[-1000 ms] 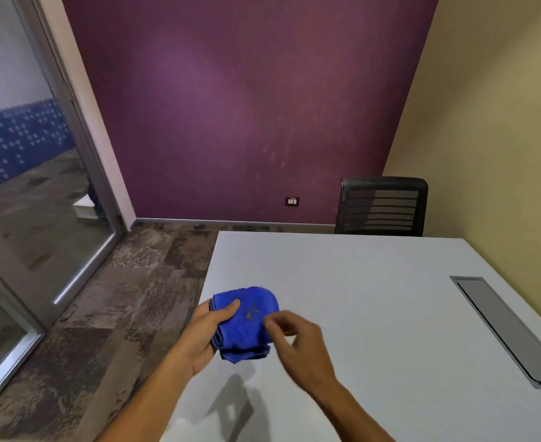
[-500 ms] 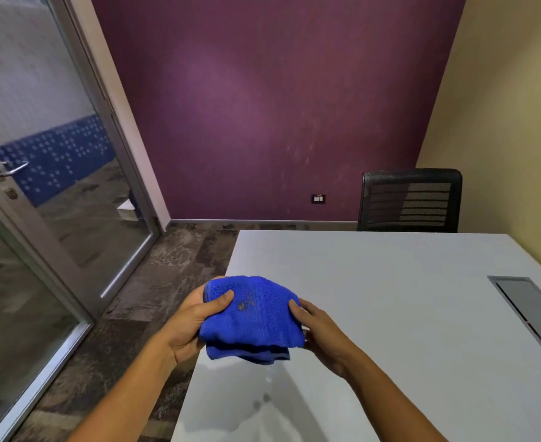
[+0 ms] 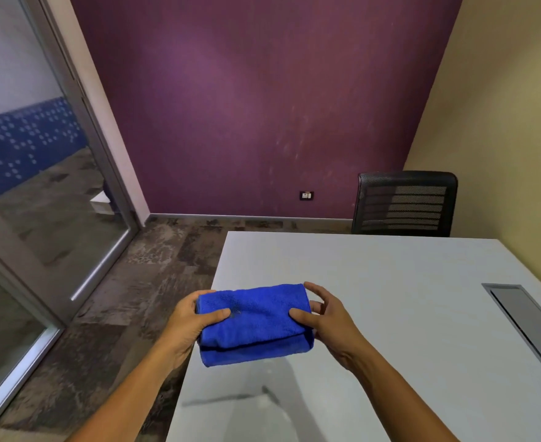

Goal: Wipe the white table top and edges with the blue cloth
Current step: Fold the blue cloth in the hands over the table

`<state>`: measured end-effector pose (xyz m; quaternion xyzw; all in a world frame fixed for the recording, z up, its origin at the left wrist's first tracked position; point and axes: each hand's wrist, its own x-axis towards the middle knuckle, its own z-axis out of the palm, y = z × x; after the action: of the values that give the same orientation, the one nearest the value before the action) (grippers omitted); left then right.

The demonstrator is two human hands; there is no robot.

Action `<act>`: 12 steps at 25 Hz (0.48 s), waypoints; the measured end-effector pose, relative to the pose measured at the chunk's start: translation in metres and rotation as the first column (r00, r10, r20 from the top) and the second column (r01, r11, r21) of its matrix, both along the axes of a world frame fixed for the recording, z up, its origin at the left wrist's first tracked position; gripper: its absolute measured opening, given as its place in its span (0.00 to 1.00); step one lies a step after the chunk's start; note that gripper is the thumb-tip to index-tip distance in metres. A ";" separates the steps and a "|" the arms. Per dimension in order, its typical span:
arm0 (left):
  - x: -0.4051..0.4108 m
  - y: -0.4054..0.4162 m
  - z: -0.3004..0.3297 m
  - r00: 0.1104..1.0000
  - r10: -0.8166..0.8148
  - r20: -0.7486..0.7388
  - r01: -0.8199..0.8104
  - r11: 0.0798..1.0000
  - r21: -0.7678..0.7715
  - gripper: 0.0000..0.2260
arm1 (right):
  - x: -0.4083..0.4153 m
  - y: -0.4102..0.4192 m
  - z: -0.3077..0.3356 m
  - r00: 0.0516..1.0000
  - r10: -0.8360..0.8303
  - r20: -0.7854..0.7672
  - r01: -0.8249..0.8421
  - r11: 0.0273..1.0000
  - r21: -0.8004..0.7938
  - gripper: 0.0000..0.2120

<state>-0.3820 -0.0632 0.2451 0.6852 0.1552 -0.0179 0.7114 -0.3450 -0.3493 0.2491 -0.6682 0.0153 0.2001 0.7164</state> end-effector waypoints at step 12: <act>0.057 0.010 -0.071 0.994 0.030 -0.108 -0.048 0.985 -0.167 0.19 | 0.051 0.020 -0.058 0.977 -0.215 0.005 0.214 0.968 -0.129 0.18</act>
<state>-0.3250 -0.0534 0.1738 0.6171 0.2037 -0.0528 0.7582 -0.2941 -0.3293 0.1907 -0.7067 0.1036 0.1229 0.6890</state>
